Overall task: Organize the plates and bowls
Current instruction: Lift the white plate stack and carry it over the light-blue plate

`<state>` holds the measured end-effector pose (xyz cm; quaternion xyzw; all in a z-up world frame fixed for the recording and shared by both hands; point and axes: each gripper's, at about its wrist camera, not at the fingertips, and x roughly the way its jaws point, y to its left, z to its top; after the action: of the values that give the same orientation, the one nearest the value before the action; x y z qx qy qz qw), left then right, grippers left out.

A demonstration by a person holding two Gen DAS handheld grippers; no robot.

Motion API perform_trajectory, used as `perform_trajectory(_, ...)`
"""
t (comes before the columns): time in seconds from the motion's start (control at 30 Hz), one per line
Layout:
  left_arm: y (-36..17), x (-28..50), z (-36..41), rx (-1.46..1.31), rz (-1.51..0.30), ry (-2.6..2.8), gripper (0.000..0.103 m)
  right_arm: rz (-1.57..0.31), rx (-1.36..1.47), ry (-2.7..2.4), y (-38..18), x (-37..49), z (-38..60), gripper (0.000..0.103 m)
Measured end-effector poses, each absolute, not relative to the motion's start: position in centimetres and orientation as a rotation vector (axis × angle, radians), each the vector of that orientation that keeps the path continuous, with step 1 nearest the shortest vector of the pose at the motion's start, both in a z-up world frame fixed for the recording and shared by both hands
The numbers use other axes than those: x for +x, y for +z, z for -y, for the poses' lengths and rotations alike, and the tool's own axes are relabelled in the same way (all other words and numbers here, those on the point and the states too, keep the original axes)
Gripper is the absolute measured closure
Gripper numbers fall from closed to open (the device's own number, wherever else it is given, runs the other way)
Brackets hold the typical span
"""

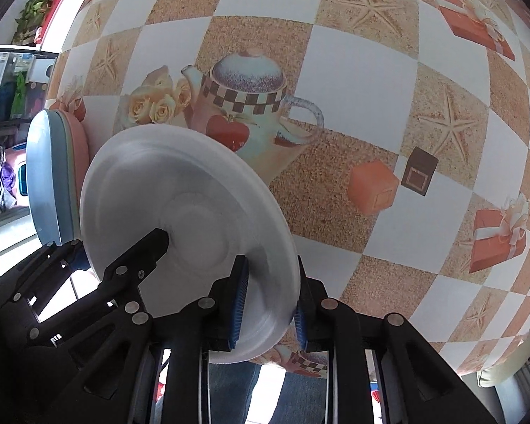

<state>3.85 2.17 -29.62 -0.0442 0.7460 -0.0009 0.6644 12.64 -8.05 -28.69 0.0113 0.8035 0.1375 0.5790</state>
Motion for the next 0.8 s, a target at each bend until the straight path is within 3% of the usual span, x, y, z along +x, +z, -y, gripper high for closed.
perform_trajectory(0.2,-29.3,2.7,-3.5,-0.134,-1.688,-0.006,0.067,-1.904,-0.029,0.332,-30.2,13.8,6.3,0.077)
perform_trajectory(0.8,-25.1,2.6,0.2,-0.037,-1.596,-0.066,0.066,-1.848,0.029,0.308,-26.9,15.4,6.6,0.077)
